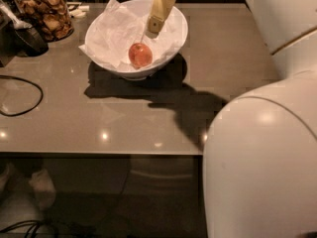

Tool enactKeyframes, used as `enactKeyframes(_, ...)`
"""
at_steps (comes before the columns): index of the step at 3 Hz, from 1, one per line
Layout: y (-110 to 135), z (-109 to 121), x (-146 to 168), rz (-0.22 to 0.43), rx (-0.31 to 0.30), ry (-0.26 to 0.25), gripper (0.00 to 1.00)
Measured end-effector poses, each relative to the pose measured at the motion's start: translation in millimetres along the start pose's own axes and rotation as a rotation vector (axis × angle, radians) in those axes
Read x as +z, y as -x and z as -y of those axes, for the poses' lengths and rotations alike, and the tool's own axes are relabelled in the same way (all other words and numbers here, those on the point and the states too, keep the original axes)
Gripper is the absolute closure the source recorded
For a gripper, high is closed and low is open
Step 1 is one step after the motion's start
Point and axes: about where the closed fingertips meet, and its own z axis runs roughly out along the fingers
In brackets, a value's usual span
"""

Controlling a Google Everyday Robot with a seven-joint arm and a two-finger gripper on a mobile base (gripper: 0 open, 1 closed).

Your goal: Pick apple from white bowl

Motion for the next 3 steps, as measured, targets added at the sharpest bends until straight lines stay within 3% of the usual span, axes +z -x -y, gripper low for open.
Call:
enactKeyframes(1,4.4,4.4,2.3,0.005,-0.003,-0.001,0.08)
enactKeyframes(3,8.5,13.9,34.9,-0.038,0.001,0.032,0.32)
